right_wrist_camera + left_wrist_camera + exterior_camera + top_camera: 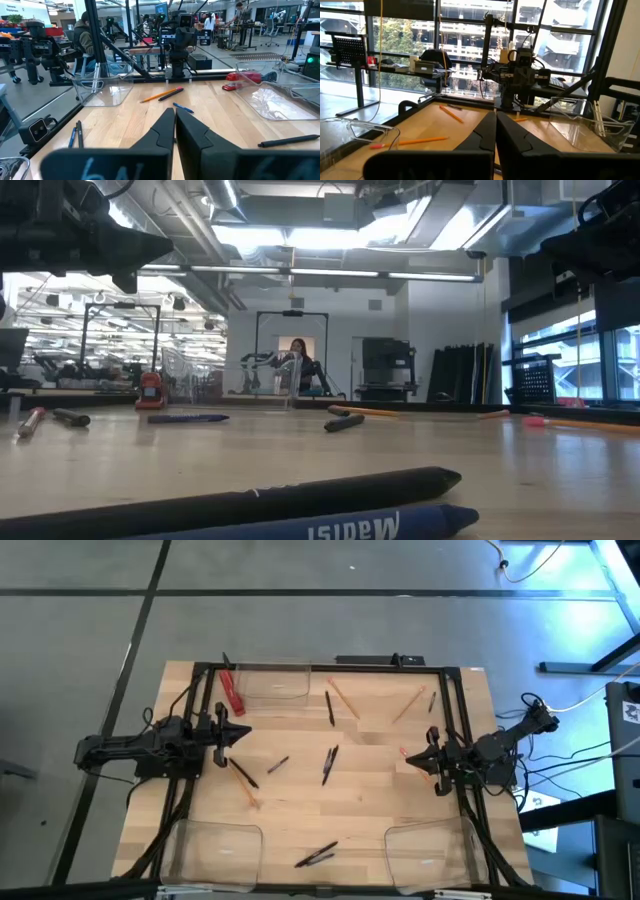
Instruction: Sort crayons/erasers/pens/pencils in bins
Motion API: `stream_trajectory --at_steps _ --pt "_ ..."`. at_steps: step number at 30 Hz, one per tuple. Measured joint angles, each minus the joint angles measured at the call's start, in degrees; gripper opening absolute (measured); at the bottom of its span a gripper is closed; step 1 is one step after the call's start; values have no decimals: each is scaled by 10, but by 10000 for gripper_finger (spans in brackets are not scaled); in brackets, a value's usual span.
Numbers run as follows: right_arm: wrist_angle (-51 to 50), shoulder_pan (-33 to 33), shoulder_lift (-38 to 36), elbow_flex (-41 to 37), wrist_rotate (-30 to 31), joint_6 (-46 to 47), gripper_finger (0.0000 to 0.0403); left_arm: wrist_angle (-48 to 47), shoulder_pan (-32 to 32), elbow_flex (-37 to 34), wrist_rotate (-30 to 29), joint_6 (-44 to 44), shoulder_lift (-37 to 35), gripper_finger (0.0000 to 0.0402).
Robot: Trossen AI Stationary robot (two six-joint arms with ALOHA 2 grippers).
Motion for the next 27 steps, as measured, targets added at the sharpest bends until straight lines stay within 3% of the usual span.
stream_trajectory --at_steps 27 --pt "0 0 0 0 0 -14 17 0 0 0 0 0 0 0"
